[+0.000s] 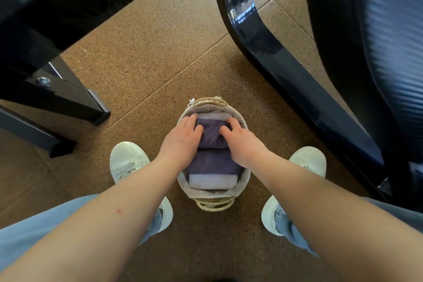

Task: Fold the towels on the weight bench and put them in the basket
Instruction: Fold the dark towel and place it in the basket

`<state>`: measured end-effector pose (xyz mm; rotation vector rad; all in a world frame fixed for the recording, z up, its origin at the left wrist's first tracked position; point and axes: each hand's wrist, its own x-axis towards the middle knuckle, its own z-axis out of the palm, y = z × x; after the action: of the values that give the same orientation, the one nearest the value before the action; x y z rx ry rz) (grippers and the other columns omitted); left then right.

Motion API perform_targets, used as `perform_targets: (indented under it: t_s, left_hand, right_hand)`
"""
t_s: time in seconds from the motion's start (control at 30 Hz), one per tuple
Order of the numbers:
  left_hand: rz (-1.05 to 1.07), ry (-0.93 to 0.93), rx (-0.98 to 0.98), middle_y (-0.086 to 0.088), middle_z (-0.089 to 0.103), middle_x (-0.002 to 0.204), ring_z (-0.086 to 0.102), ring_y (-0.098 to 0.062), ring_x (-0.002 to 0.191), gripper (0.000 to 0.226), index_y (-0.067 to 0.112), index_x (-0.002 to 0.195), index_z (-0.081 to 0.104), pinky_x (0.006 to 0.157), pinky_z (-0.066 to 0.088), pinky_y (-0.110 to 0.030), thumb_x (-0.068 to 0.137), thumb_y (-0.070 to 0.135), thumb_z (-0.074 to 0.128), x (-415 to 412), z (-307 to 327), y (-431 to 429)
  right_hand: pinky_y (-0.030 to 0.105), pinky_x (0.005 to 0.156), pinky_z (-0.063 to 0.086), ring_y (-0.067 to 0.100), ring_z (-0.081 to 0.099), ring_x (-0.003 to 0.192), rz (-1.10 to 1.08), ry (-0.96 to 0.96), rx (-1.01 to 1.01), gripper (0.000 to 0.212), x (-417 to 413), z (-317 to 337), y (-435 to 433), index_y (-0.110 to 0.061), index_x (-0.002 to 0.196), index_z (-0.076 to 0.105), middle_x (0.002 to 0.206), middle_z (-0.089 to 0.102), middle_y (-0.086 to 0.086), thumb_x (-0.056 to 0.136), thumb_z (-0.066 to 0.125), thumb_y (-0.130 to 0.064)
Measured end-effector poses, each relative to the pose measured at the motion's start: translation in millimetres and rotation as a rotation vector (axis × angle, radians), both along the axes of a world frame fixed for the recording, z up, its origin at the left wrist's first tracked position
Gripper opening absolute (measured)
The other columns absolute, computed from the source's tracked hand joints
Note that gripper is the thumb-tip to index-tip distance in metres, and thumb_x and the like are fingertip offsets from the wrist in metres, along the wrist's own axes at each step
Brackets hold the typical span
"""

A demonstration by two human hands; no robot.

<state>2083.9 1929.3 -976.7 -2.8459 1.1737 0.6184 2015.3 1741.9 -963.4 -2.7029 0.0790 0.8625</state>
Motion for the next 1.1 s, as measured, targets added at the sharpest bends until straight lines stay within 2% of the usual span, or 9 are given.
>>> perform_targets:
  t_s: [0.13,0.27,0.47,0.63,0.7,0.77,0.87,0.97,1.1]
  left_hand:
    - [-0.071,-0.070,0.041,-0.030,0.066,0.119,0.067,-0.041,0.098,0.034,-0.001,0.085,0.072,0.075,0.060,-0.041,0.054,0.004,0.087,1.9,-2.0,-4.2]
    - [-0.078,-0.004,-0.019,-0.030,0.068,0.113,0.068,-0.043,0.093,0.035,-0.006,0.076,0.071,0.060,0.061,-0.043,0.045,0.003,0.085,1.8,2.6,-0.3]
    - [-0.060,0.070,-0.053,-0.022,0.067,0.101,0.065,-0.040,0.092,0.026,-0.001,0.080,0.066,0.059,0.059,-0.047,0.058,0.005,0.079,-7.5,2.3,11.2]
    - [-0.083,-0.087,0.005,-0.018,0.060,0.091,0.057,-0.035,0.075,0.017,0.005,0.076,0.062,0.052,0.045,-0.040,0.069,0.002,0.077,-13.4,-3.2,5.4]
    - [-0.088,-0.120,0.004,-0.018,0.062,0.095,0.059,-0.035,0.077,0.014,0.006,0.080,0.066,0.059,0.048,-0.040,0.071,0.005,0.076,-18.0,-4.9,6.1]
    - [-0.057,-0.100,0.015,-0.022,0.064,0.120,0.063,-0.039,0.103,0.031,0.003,0.106,0.071,0.085,0.054,-0.047,0.081,0.021,0.067,-27.4,-6.7,6.0]
    - [-0.044,0.037,0.130,-0.022,0.023,0.165,0.023,-0.039,0.153,0.078,0.003,0.158,0.027,0.123,0.022,-0.056,0.097,0.052,0.030,-43.8,-2.0,1.4]
    - [-0.064,0.087,0.237,-0.017,-0.018,0.167,-0.016,-0.034,0.156,0.090,0.011,0.161,-0.010,0.125,-0.005,-0.055,0.098,0.068,0.021,-49.3,-4.2,1.3]
    - [-0.062,0.061,0.304,-0.015,-0.029,0.164,-0.025,-0.036,0.153,0.094,0.016,0.158,-0.019,0.123,-0.012,-0.057,0.094,0.076,0.015,-47.2,-14.4,4.7]
  right_hand:
    - [0.050,0.078,0.058,0.037,0.061,0.102,0.037,-0.011,0.001,0.046,1.8,-1.3,-2.3,-0.019,0.124,0.046,0.145,0.030,0.012,0.087,0.067,-0.005]
    - [0.049,0.079,0.056,0.037,0.059,0.102,0.078,-0.012,0.029,0.046,1.5,0.1,-7.8,-0.020,0.127,0.048,0.139,0.034,0.011,0.087,0.064,-0.004]
    - [0.045,0.079,0.057,0.032,0.058,0.100,0.119,-0.031,0.037,0.046,-9.4,4.1,-9.2,-0.021,0.132,0.047,0.144,0.035,0.009,0.091,0.062,-0.005]
    - [0.041,0.089,0.054,0.031,0.052,0.112,0.140,-0.072,-0.037,0.035,-17.3,1.6,-2.0,-0.015,0.133,0.052,0.145,0.037,0.012,0.098,0.056,-0.011]
    - [0.039,0.103,0.048,0.034,0.042,0.127,0.166,-0.074,-0.085,0.042,-21.3,-0.7,2.1,-0.013,0.142,0.049,0.153,0.032,0.014,0.101,0.053,-0.018]
    - [0.045,0.119,0.034,0.041,0.026,0.145,0.165,-0.057,-0.122,0.055,-25.4,-3.3,10.2,-0.008,0.153,0.040,0.164,0.020,0.020,0.102,0.049,-0.026]
    - [0.054,0.127,0.012,0.039,-0.010,0.157,0.158,-0.031,-0.130,0.073,-35.0,-9.7,21.2,-0.004,0.162,0.011,0.170,-0.005,0.022,0.106,0.034,-0.044]
    - [0.051,0.128,-0.002,0.032,-0.019,0.156,0.152,0.023,-0.113,0.082,-44.2,-13.4,22.3,-0.017,0.163,-0.011,0.170,-0.019,0.014,0.104,0.028,-0.060]
    - [0.063,0.118,-0.019,0.032,-0.020,0.156,0.240,0.024,-0.271,0.087,-41.0,-17.1,18.7,-0.025,0.162,-0.016,0.170,-0.019,0.013,0.098,0.019,-0.074]
